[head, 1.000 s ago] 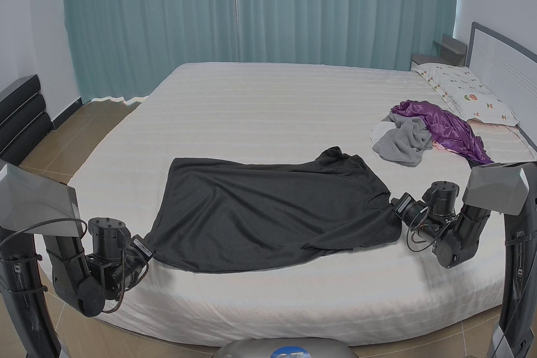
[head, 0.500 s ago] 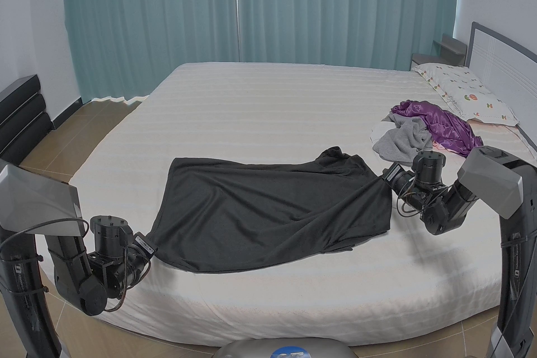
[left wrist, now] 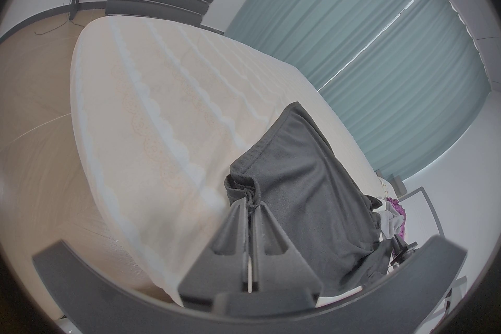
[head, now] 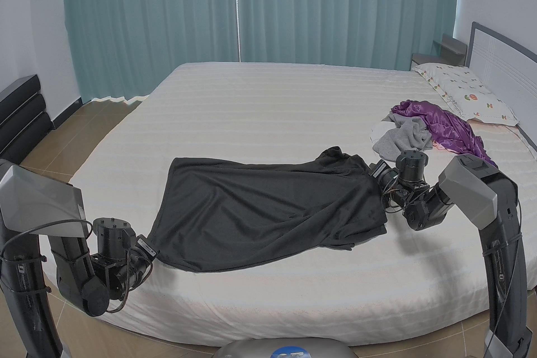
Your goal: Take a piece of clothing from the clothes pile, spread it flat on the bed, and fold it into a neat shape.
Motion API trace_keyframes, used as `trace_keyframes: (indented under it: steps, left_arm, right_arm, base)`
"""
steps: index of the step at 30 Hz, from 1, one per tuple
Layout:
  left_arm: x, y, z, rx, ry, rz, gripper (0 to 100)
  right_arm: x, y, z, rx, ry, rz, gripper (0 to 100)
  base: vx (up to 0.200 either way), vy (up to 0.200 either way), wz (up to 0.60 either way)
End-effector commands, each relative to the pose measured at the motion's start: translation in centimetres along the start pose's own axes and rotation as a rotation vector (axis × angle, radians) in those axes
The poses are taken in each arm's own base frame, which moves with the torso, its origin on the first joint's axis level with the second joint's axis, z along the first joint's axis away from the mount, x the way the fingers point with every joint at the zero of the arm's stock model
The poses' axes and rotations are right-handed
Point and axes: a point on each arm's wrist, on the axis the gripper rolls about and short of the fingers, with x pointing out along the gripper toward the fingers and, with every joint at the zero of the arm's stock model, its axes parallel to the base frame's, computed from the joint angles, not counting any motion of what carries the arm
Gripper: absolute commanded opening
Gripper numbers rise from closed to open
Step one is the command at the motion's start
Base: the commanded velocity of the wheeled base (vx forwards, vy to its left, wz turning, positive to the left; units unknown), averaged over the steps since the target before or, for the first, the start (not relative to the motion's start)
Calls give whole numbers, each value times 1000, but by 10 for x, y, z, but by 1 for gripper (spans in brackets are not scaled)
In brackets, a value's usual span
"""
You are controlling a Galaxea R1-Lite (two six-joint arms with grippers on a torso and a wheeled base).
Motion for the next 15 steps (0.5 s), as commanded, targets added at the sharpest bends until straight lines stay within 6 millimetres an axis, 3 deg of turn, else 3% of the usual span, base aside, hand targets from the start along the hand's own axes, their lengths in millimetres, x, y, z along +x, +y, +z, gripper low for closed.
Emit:
trace_keyframes:
  steps: [1,6,11,15]
  left_arm:
    - [1,0,-1,2,2,2,0]
    - [1,0,-1,2,2,0,0]
    - [0,0,0,2,-1,-1,0]
    - [-2,0,0,3,2,0,0]
  right_arm:
    - [3,-5,-7,-5,7,-6,100]
    - [-14,-2,8,-3,8,-6,100]
    - [-48,2,18,-9,30,8,100]
    - [-90,1,16,-8,119,26,100]
  base:
    - [0,0,0]
    - [0,0,0]
    - [0,0,0]
    - [0,0,0]
